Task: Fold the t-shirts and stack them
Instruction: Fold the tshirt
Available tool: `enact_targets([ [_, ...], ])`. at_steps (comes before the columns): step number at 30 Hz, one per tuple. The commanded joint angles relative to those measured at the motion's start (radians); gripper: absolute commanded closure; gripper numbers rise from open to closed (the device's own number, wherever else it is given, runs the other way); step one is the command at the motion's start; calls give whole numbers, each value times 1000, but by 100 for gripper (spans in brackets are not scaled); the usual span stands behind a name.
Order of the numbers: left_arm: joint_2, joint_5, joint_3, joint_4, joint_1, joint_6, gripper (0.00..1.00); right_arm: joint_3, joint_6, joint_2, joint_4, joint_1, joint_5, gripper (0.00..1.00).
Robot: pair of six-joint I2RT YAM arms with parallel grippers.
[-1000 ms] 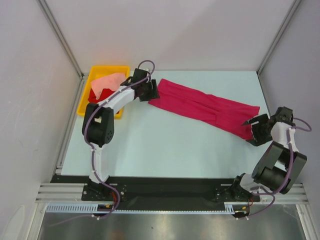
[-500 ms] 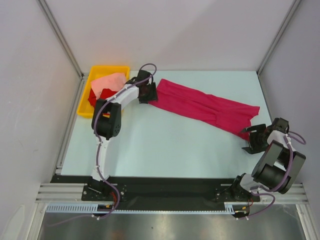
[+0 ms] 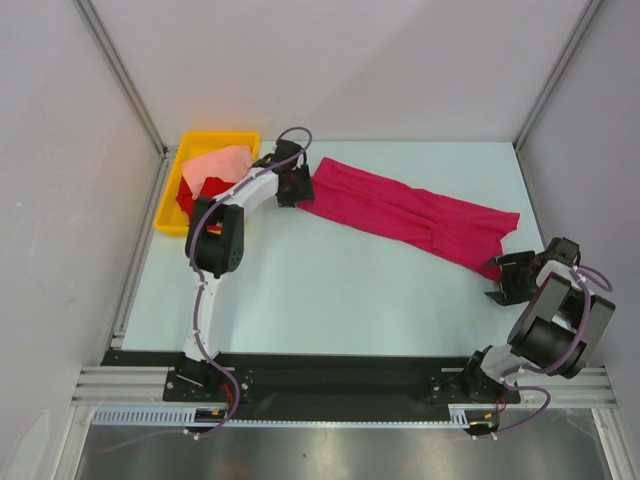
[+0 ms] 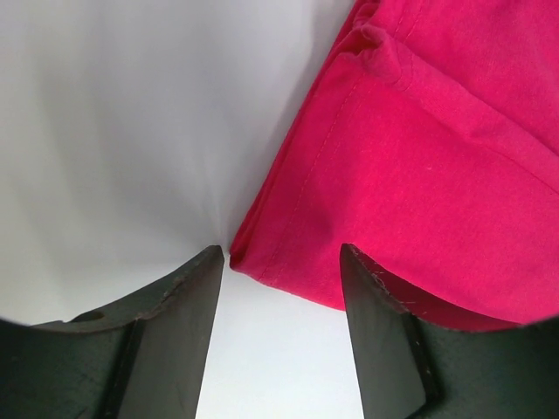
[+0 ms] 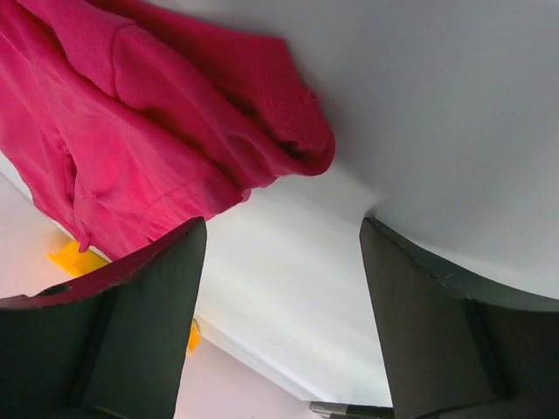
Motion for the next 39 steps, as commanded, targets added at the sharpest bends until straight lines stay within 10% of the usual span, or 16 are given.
enact_targets([
  [1,-19,-49,-60,-72,11,-6,36,-6,27,13,30,-5,0,23],
  [10,9,17,-91,-19,19,-7,42,-2,10,45,56,-7,20,22],
  [18,55,14,-38,-22,39,34,100,55,1,125,93,-5,40,42],
  [30,-101,55,-284,44,13,16,100,225,-28,308,156,45,80,92],
  [39,-258,91,-574,87,-34,-110,100,480,-68,489,143,117,79,94],
])
